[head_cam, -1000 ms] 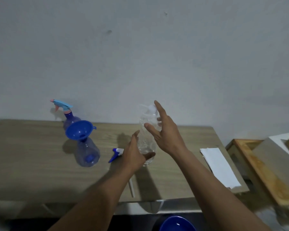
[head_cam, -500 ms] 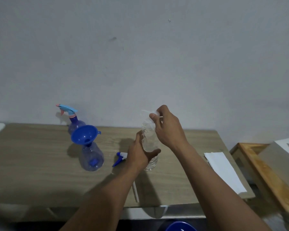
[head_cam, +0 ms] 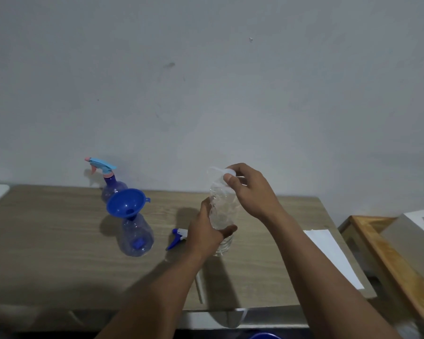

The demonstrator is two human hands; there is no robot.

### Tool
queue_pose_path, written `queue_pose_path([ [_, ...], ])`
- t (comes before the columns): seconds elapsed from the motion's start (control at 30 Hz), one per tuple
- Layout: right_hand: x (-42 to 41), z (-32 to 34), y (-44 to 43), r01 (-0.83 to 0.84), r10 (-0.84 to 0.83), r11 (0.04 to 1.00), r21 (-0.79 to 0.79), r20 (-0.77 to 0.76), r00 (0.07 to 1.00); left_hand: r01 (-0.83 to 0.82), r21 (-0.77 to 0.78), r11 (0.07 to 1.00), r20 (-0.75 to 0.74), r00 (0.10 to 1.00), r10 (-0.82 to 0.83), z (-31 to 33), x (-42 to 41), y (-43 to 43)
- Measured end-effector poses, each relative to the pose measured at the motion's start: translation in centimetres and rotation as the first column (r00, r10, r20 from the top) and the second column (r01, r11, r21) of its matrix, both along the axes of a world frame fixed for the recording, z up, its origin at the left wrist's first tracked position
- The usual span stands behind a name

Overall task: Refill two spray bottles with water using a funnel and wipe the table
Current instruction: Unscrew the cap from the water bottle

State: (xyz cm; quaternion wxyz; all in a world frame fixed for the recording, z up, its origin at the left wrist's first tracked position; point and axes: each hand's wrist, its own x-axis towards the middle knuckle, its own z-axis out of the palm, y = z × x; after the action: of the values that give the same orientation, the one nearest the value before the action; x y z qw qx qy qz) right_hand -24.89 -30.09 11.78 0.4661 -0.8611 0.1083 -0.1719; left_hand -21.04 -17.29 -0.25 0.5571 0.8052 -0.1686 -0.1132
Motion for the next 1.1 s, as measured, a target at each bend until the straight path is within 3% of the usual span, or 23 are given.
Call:
queue_pose_path([
  [0.13, 0.2, 0.0, 0.1, 0.082, -0.082, 0.997, 0.011, 0.016, 0.996, 0.028, 0.023, 0.999, -0.008, 1.0, -0.028, 0.1, 0.4, -0.2],
  [0.3, 0.4, 0.3, -0.1, -0.025, 0.025, 0.998, -0.066, 0.003, 1.0, 0.025, 0.018, 1.0, -0.019, 1.0, -0.025, -0.1, 0.6, 0.0],
  [0.5, 0.3, 0.1, 0.0, 0.08, -0.08, 0.996, 0.04, 0.0, 0.997, 0.049, 0.043, 0.998, -0.008, 0.999, -0.048, 0.2, 0.8, 0.1],
  [0.6, 0.6, 0.3, 0.0, 0.025, -0.025, 1.0, -0.003, 0.023, 0.999, 0.044, 0.04, 0.998, -0.011, 0.999, -0.044, 0.1, 0.9, 0.2],
  [0.73, 0.5, 0.1, 0.1, 0.086, -0.086, 0.996, 0.003, 0.017, 0.996, 0.045, 0.049, 0.998, -0.012, 0.999, -0.044, 0.1, 0.9, 0.2],
  [0.93, 0.7, 0.5, -0.1, 0.024, -0.017, 0.992, -0.122, 0.058, 0.998, 0.05, 0.04, 0.998, -0.015, 0.999, -0.05, 0.0, 1.0, 0.1],
  [1.1, 0.5, 1.6, -0.6, 0.089, -0.075, 0.991, -0.096, 0.136, 0.988, 0.054, 0.023, 0.998, -0.012, 0.998, -0.054, -0.2, 0.9, 0.0],
])
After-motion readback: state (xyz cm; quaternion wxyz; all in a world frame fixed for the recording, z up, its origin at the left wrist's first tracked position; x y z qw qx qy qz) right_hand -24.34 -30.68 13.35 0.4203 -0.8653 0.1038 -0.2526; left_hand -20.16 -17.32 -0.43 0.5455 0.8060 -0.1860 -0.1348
